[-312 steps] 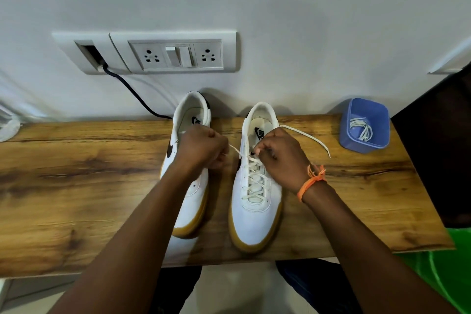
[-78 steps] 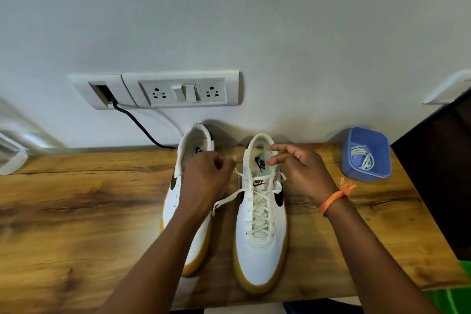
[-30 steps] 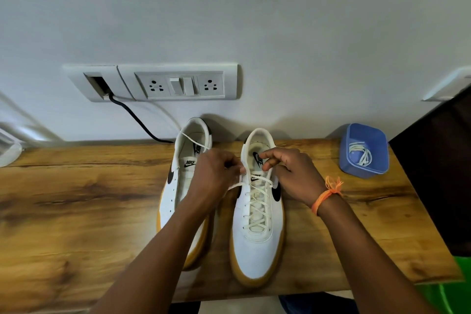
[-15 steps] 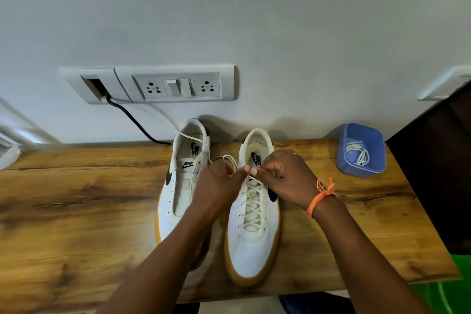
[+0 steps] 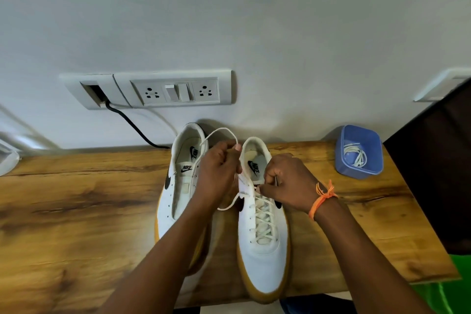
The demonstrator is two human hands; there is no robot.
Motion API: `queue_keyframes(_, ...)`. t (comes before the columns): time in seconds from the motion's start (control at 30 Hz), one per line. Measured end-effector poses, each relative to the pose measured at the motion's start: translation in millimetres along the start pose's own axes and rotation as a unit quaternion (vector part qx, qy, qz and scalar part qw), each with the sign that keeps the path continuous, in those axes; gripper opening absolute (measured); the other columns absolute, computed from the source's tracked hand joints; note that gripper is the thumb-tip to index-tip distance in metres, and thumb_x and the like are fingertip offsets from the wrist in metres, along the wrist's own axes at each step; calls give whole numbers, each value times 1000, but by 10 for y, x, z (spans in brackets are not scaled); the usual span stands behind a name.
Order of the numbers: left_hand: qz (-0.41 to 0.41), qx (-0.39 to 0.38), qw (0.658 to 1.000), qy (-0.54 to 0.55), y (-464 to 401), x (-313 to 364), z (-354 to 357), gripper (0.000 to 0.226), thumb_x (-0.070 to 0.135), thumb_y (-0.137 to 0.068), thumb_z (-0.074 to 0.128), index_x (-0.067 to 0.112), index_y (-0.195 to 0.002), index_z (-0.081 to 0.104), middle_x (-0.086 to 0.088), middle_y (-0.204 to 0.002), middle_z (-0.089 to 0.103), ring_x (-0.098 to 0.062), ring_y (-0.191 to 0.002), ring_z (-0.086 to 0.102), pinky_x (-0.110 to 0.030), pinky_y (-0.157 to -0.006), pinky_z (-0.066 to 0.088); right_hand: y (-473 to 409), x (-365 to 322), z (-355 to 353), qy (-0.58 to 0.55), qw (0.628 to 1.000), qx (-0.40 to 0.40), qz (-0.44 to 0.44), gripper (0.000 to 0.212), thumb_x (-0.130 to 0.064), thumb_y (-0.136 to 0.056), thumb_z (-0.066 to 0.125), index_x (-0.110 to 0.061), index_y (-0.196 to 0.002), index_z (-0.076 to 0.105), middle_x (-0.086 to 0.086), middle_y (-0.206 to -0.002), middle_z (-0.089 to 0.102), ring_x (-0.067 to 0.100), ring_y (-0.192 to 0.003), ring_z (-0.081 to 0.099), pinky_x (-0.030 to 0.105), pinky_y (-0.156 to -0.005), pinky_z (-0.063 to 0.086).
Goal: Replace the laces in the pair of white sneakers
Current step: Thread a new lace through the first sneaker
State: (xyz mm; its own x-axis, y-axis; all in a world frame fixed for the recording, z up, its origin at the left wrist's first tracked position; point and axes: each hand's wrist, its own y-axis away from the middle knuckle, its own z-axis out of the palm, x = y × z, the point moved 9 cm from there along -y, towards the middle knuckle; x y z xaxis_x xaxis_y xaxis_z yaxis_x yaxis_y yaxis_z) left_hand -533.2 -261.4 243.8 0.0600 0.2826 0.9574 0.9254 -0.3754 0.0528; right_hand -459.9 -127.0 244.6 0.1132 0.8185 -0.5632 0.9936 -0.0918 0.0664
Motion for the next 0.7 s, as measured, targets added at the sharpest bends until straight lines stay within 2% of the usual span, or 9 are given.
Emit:
queue_keyframes(0.07,-104,-1,994,-32,-13,-301,-57,27,22,-100,52,13,-81,69,-3,-64,67,-16,-57,58,-39,-65,50,14,20,1,9,1000,3,6,27,-23,-71,79,-19,-52,61,1,-67,65,16,-70,59,6,-66,34)
queue_keyframes(0.13,-183,-23,981,-64,43,-539,-60,25,17,-99,52,12,-81,68,-11,-73,70,-21,-57,63,-40,-66,55,16,30,5,14,1000,7,11,24,-23,-72,81,-16,-56,64,1,-74,63,15,-78,54,18,-67,39)
queue_keyframes(0.23,-141,-96,971,-168,41,-537,76,21,16,-100,50,8,-92,68,-14,-84,69,-30,-75,68,-42,-74,59,8,19,14,16,1000,6,20,22,-25,-72,80,-16,-58,66,0,-78,63,14,-82,53,26,-71,40)
queue_keyframes(0.3,-119,-137,964,-192,57,-479,187,24,14,-101,51,3,-92,70,-11,-88,68,-26,-80,63,-32,-71,51,1,21,34,27,999,6,23,20,-26,-72,79,-15,-59,69,1,-75,64,15,-80,55,25,-72,39)
queue_keyframes(0.37,-100,-157,956,-226,70,-465,242,23,13,-100,50,5,-90,69,-7,-85,66,-21,-79,61,-26,-65,46,-9,37,52,39,999,7,27,18,-28,-71,78,-18,-59,69,-1,-74,63,19,-84,55,30,-76,44)
queue_keyframes(0.47,-145,-243,919,-276,198,-626,378,17,12,-100,49,4,-107,62,-13,-95,70,-27,-81,70,-36,-71,56,-4,68,60,56,997,8,49,19,-34,-71,76,-24,-59,64,-5,-79,60,23,-95,53,38,-81,48)
queue_keyframes(0.53,-221,-315,886,-258,368,-764,453,22,17,-104,41,6,-115,56,-13,-95,72,-21,-70,71,-32,-63,57,5,62,54,73,995,6,60,20,-37,-72,75,-26,-61,64,-6,-83,61,23,-99,52,37,-82,47)
queue_keyframes(0.6,-252,-324,883,-226,415,-749,422,31,25,-107,32,7,-114,56,-8,-84,71,-13,-52,60,-22,-45,44,17,49,45,86,994,2,68,20,-41,-75,73,-26,-64,65,-7,-89,62,22,-104,50,36,-85,45)
queue_keyframes(0.7,-294,-337,876,-181,434,-787,360,39,35,-107,34,5,-104,59,-3,-66,66,-11,-44,40,-19,-40,27,26,47,30,94,992,-8,82,21,-44,-78,71,-26,-69,67,-8,-96,62,22,-104,50,35,-86,41)
